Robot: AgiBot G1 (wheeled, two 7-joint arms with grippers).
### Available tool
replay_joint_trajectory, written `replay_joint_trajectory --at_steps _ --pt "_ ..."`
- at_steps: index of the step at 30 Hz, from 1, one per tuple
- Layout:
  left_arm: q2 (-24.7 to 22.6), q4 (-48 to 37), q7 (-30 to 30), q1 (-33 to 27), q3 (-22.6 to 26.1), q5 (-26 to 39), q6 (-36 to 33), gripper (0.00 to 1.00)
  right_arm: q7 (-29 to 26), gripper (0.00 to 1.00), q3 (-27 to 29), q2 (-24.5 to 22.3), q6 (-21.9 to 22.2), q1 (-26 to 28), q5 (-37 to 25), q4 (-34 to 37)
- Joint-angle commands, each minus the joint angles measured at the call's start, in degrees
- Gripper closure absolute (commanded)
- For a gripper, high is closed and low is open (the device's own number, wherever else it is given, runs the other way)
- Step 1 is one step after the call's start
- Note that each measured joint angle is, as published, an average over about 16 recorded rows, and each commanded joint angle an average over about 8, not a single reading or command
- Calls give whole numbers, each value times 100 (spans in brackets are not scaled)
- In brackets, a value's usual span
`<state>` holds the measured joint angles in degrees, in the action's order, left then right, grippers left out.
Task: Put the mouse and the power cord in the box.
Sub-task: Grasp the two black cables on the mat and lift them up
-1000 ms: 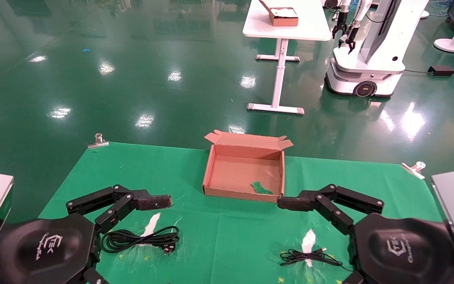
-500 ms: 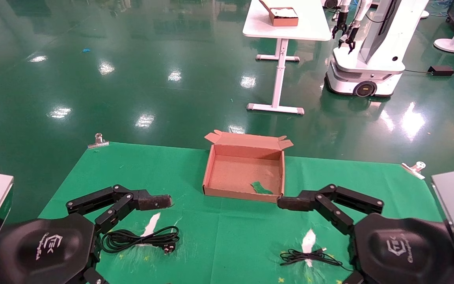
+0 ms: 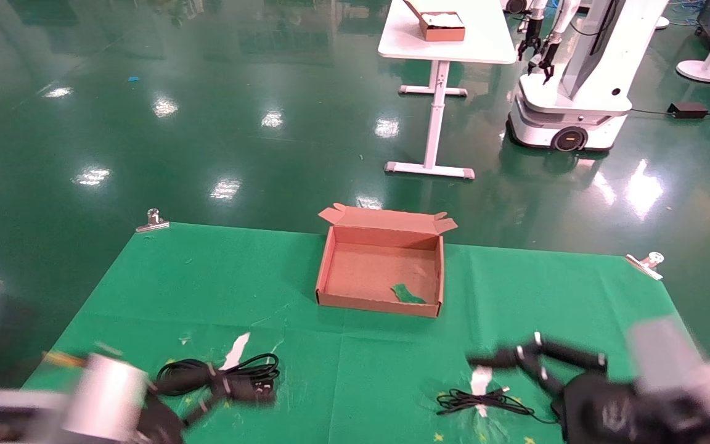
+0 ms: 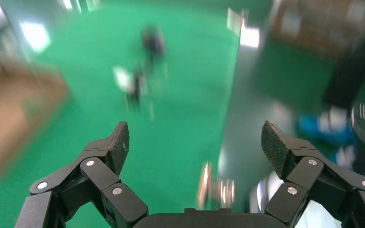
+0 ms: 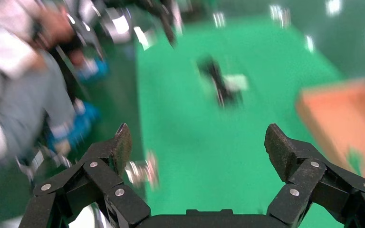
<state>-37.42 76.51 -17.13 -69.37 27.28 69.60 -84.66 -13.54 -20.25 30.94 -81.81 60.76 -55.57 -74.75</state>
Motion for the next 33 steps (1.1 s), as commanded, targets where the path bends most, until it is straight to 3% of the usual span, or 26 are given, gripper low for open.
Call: replay_joint_trajectory --at_steps 1,7,16,19,33 --pt "-121 48 -244 -299 360 820 1 0 -155 0 -161 -92 144 50 -487 -128" --pt "-610 57 -834 -744 997 2495 290 0 -526 0 -474 65 220 277 -1183 -179" --pt "-718 3 -892 -827 1099 2802 357 0 -537 0 -525 129 183 325 -1252 -144" --pt "-857 -78 -1015 -924 1221 3187 425 0 -527 0 -529 143 177 340 -1262 -115" --pt "-2471 -1323 -2111 -1526 2186 6072 1051 0 -576 0 -489 137 256 252 -1162 -119"
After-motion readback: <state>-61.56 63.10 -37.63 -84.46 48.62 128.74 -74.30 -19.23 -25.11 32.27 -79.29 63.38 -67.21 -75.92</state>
